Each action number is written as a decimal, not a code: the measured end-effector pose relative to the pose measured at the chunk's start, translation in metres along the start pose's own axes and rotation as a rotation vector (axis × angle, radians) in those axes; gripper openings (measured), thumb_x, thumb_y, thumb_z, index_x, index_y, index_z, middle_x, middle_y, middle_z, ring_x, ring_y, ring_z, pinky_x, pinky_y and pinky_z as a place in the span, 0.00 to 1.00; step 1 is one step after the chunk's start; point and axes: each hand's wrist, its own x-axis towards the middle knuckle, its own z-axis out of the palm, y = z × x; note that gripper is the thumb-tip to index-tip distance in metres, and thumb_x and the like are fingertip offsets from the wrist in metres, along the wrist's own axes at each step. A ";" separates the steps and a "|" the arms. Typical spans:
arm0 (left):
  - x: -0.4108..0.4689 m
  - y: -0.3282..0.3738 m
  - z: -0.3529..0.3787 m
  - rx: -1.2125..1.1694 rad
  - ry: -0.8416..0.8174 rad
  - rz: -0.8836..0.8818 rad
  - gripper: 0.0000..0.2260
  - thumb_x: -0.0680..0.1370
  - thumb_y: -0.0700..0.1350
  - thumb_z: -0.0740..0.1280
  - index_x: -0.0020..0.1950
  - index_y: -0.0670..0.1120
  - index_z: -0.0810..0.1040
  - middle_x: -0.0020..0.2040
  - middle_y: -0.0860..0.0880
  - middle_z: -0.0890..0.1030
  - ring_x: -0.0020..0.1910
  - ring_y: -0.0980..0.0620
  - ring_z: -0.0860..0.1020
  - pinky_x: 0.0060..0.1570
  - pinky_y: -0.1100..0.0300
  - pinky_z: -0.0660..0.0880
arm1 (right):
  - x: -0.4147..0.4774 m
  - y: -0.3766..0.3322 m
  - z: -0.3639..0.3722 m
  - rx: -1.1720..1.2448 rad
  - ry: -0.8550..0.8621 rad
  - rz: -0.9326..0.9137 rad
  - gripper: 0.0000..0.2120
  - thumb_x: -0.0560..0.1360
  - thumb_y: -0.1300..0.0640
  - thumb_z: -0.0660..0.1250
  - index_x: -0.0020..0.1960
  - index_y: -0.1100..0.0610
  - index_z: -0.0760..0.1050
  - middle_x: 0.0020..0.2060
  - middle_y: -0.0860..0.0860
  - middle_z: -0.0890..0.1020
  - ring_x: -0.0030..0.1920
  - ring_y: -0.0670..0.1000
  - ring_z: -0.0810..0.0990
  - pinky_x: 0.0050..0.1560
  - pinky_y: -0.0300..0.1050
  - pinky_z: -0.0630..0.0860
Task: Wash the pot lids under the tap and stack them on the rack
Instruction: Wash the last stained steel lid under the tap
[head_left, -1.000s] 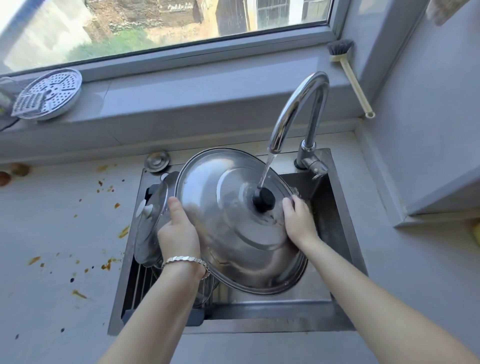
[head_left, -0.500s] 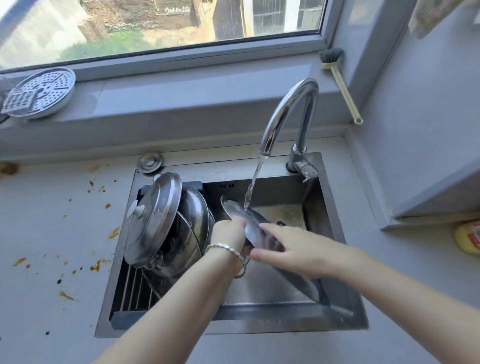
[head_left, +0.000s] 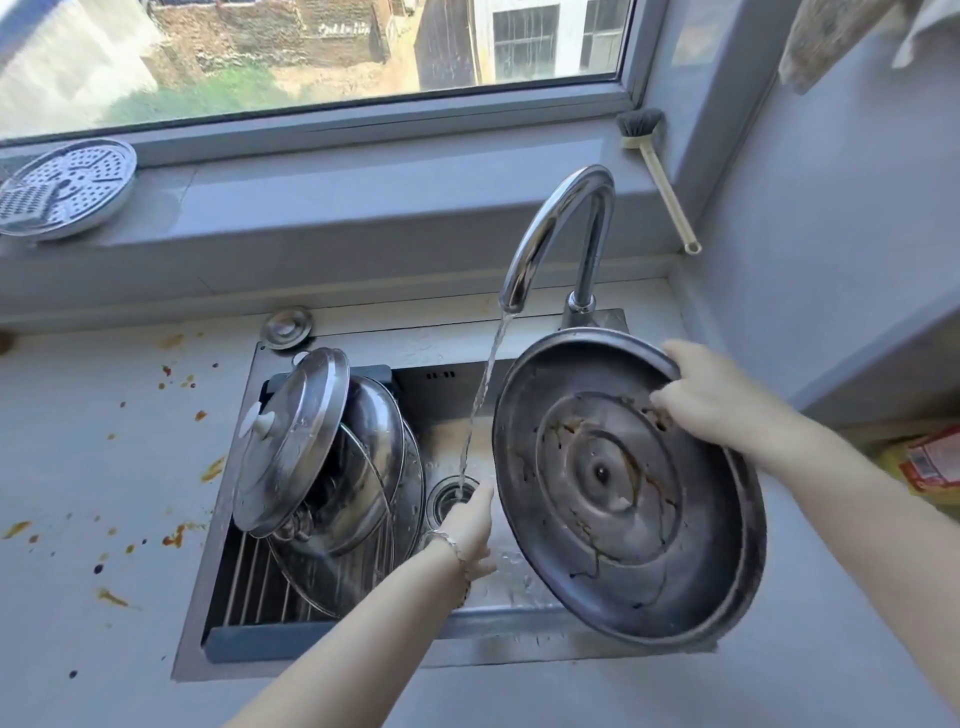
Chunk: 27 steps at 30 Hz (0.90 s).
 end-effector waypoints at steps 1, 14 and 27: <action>0.006 -0.009 -0.002 -0.017 -0.007 -0.067 0.30 0.77 0.60 0.57 0.72 0.43 0.61 0.64 0.42 0.70 0.61 0.41 0.72 0.64 0.48 0.67 | 0.006 0.005 -0.005 0.081 -0.013 0.045 0.07 0.72 0.68 0.63 0.42 0.56 0.71 0.38 0.57 0.77 0.39 0.55 0.74 0.37 0.44 0.69; 0.009 -0.015 -0.047 -0.045 0.407 0.327 0.25 0.77 0.62 0.55 0.35 0.41 0.71 0.35 0.46 0.75 0.36 0.48 0.74 0.38 0.61 0.72 | 0.012 0.070 0.085 0.410 0.086 0.305 0.16 0.67 0.60 0.68 0.55 0.59 0.73 0.47 0.57 0.77 0.49 0.55 0.76 0.48 0.47 0.71; -0.017 -0.005 -0.051 -0.168 0.562 0.460 0.21 0.78 0.56 0.60 0.34 0.41 0.69 0.32 0.44 0.66 0.30 0.50 0.64 0.29 0.60 0.61 | -0.012 -0.022 0.174 -0.423 -0.133 -0.714 0.39 0.75 0.34 0.35 0.76 0.57 0.51 0.74 0.52 0.46 0.76 0.54 0.48 0.71 0.46 0.39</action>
